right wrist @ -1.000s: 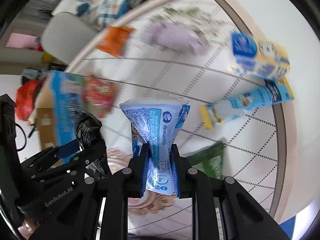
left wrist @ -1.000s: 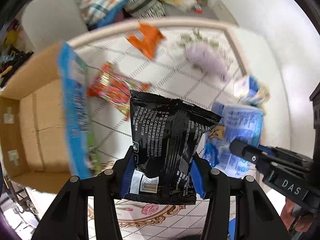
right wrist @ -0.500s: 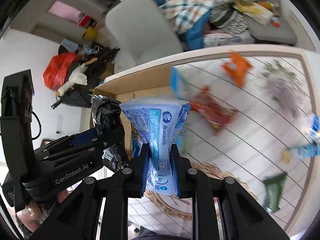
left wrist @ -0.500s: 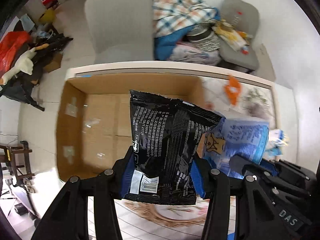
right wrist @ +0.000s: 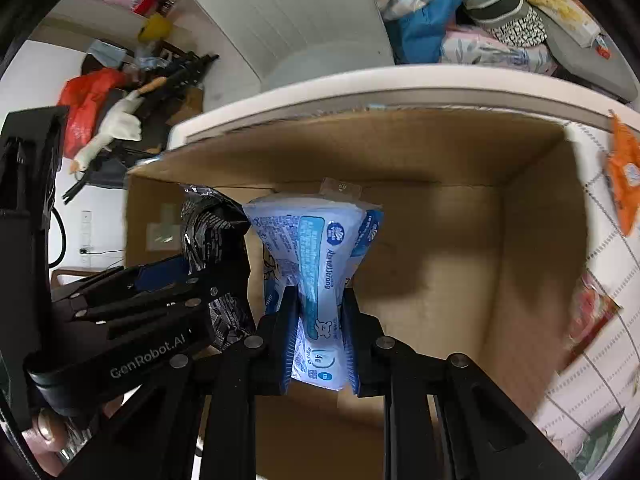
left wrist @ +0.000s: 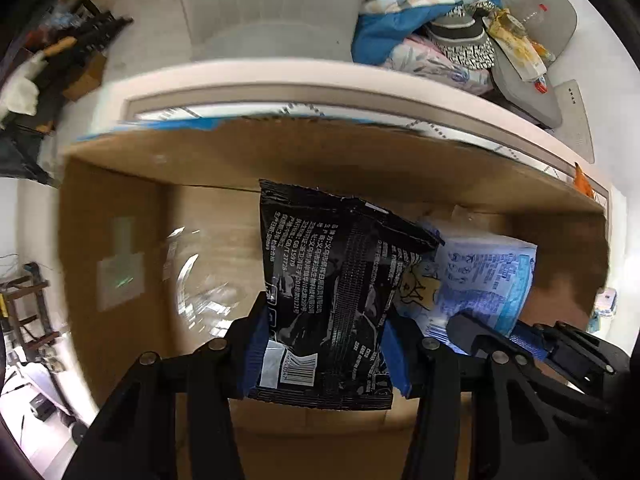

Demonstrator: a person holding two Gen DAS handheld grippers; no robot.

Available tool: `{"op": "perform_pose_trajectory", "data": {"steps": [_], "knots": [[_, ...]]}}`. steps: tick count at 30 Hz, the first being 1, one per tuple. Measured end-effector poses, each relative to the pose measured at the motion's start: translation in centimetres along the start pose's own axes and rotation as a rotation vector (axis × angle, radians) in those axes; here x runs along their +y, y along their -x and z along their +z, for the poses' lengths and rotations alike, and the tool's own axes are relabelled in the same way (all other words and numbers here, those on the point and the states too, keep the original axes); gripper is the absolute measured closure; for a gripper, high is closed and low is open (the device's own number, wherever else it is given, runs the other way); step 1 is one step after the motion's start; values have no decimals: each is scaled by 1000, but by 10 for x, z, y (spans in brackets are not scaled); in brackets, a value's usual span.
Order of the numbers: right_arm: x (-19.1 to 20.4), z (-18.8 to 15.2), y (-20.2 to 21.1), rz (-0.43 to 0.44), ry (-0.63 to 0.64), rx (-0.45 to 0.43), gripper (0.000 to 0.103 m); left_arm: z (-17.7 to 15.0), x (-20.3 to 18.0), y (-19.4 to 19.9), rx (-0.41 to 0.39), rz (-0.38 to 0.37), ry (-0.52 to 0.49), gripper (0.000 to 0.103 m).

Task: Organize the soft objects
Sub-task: 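Carry both bags into the cardboard box and open both tools, then withdraw both tools from the box and move toward the red and green bags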

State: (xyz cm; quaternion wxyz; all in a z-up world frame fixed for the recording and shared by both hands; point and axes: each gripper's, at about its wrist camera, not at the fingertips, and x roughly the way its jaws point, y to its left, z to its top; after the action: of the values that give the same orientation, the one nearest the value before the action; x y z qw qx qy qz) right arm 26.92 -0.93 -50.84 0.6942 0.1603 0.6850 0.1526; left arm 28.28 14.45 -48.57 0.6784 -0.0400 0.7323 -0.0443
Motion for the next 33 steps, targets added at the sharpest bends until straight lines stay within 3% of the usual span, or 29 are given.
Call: {"op": "perform_pose_trajectory", "data": {"steps": [5,8,12,16,18,21,25,33], "knots": [[-10,18,-35,-63,5,38,73,8,9,-32,58,1,13,53],[-10,19,-38,-134,11,25,59,6,10,-33,52,16,17,51],[-7,15,-33,-211,6,1,40,3,6,-20,-9,96,-23,34],[-3,7,-20,-285,-4,-18,25,-3,6,1,-86,126,-29,2],[5,0,-13,-343,13,-33,7,-11,8,13,-126,121,-19,1],[18,-9,-2,-416,39,-66,3,-28,6,36,-183,125,-17,1],[36,-35,26,-433,37,-123,0,-54,6,63,-247,129,-26,1],[51,-86,74,-381,32,-201,0,-111,6,111,-345,132,-23,1]]}}
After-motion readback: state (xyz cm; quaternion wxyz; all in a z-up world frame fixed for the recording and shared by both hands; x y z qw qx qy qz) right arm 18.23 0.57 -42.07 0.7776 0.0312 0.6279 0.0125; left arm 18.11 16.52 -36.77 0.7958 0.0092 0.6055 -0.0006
